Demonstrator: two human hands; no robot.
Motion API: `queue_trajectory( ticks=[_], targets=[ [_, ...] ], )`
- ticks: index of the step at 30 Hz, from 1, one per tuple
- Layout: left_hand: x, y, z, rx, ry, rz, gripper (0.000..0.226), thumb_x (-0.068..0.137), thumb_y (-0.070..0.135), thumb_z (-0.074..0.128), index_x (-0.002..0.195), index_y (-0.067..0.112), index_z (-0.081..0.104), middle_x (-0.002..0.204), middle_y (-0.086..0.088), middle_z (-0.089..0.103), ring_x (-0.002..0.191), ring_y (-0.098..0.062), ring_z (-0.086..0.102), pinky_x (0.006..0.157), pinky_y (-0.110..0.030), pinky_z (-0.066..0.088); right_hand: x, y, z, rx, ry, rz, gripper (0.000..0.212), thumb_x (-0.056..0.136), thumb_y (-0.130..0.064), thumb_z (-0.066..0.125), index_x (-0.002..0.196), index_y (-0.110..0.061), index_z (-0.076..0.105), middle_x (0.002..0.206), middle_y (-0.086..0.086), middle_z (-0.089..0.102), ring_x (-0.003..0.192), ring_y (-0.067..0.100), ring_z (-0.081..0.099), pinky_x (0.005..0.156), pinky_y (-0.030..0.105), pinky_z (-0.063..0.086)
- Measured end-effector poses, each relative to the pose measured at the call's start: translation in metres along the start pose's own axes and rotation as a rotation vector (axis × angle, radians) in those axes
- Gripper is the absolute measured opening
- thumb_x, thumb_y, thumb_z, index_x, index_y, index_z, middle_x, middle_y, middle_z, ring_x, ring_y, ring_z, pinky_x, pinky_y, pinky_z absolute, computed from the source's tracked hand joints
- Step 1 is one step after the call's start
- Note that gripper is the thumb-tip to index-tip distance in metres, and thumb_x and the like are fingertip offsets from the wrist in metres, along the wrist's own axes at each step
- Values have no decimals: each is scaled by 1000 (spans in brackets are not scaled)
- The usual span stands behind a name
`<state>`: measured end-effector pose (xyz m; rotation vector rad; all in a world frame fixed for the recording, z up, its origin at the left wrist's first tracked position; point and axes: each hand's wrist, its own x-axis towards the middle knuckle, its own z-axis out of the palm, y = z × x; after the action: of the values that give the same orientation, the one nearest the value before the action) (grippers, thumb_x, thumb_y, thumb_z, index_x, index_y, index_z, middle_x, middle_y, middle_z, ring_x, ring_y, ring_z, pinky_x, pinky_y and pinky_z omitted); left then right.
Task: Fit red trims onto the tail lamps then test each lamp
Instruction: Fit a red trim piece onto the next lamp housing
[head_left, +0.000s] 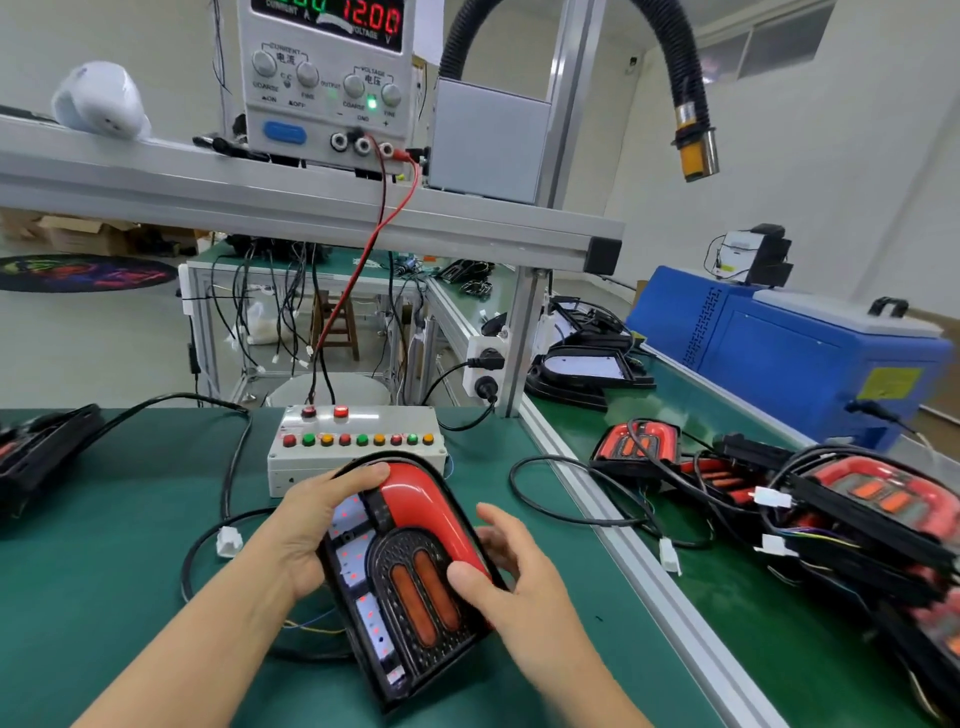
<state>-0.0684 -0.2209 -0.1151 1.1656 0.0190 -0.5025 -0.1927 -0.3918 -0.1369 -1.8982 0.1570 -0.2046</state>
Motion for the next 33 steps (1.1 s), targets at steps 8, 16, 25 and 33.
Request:
queue_trajectory(
  ticks=[8,16,25,33],
  targets=[
    [4,-2,-1,-17,-46,-30,46,64,18,74,106,0,67,94,-25,70,67,-32,69,57,-38,58,3,3,-8,280,-173,105,38,82,-24,74,119,-19,66,110,5,73,103,23,69,94,34,53],
    [1,2,6,-9,-51,-48,35,62,21,76,91,4,69,82,-19,72,62,-29,70,54,-36,57,6,11,-10,367,-188,101,40,76,-24,80,114,-18,70,109,6,73,100,23,70,82,25,54],
    [-3,3,6,-1,-62,-56,32,63,19,77,90,5,69,80,-17,73,62,-28,70,54,-34,56,7,10,-9,385,-220,113,42,71,-26,76,110,-10,72,102,10,75,88,21,73,71,20,54],
    [1,1,6,-7,-69,-55,26,66,19,76,88,5,69,77,-16,72,59,-27,69,52,-34,56,6,6,-8,380,-197,111,34,78,-20,70,110,-8,70,99,12,75,85,21,73,69,19,53]
  ],
)
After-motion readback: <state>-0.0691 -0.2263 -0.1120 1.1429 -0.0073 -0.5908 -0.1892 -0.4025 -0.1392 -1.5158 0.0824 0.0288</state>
